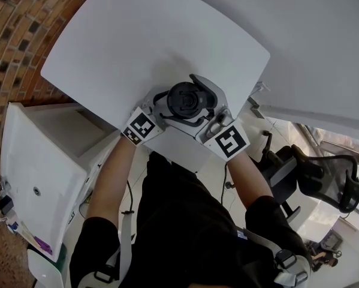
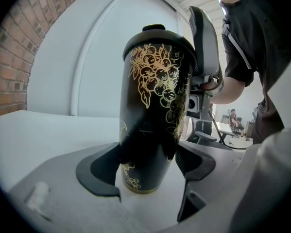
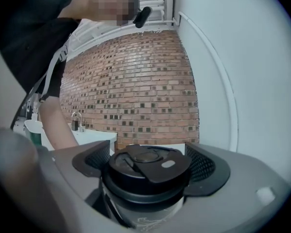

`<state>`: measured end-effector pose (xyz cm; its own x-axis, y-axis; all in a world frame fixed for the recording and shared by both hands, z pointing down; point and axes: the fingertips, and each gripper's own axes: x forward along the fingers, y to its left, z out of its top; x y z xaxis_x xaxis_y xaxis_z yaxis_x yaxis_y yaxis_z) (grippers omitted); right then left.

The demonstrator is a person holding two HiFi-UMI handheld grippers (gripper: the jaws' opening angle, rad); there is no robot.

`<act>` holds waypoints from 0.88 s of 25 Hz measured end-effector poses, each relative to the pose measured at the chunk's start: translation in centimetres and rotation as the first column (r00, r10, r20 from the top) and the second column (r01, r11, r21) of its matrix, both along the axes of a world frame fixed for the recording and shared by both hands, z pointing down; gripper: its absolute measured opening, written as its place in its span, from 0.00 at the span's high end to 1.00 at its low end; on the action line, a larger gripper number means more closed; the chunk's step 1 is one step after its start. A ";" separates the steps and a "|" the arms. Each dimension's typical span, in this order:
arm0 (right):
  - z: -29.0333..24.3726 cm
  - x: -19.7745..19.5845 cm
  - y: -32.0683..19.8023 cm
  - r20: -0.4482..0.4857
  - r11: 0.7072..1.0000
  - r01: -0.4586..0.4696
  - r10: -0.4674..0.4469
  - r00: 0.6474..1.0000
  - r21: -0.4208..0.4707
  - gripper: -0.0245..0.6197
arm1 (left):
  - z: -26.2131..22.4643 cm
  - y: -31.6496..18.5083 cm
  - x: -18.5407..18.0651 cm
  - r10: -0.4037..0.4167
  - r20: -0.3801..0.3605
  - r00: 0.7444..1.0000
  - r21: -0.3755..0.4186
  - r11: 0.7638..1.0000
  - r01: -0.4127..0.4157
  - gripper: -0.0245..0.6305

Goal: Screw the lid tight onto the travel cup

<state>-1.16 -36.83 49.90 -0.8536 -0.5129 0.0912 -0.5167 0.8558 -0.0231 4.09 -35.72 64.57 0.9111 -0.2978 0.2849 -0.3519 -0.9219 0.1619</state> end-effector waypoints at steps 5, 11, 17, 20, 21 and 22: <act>0.0 0.5 -0.2 0.013 0.992 -0.125 0.125 0.992 -0.008 0.22 | -0.1 0.1 0.1 0.000 0.003 1.000 0.002 1.000 0.000 0.41; 0.1 0.7 -0.6 0.013 0.967 -0.256 0.256 0.967 -0.006 0.24 | -0.1 0.0 0.1 -0.007 0.000 1.000 0.003 1.000 0.007 0.41; 0.7 1.0 -0.7 0.027 0.970 -0.237 0.239 0.971 -0.054 0.21 | 0.0 -0.1 0.2 -0.017 0.002 1.000 0.007 1.000 0.017 0.40; 0.5 1.4 -0.6 0.021 0.975 -0.212 0.214 0.977 -0.061 0.18 | 0.0 0.0 0.1 -0.024 0.002 1.000 0.004 1.000 0.024 0.40; 0.3 1.6 -0.4 0.026 0.976 -0.210 0.212 0.977 -0.060 0.17 | 0.0 0.1 0.0 -0.029 0.005 1.000 0.004 1.000 0.029 0.40; 0.0 1.7 -0.2 0.028 0.976 -0.208 0.210 0.977 -0.058 0.17 | 0.0 0.2 -0.1 -0.038 0.009 0.999 0.004 0.999 0.038 0.40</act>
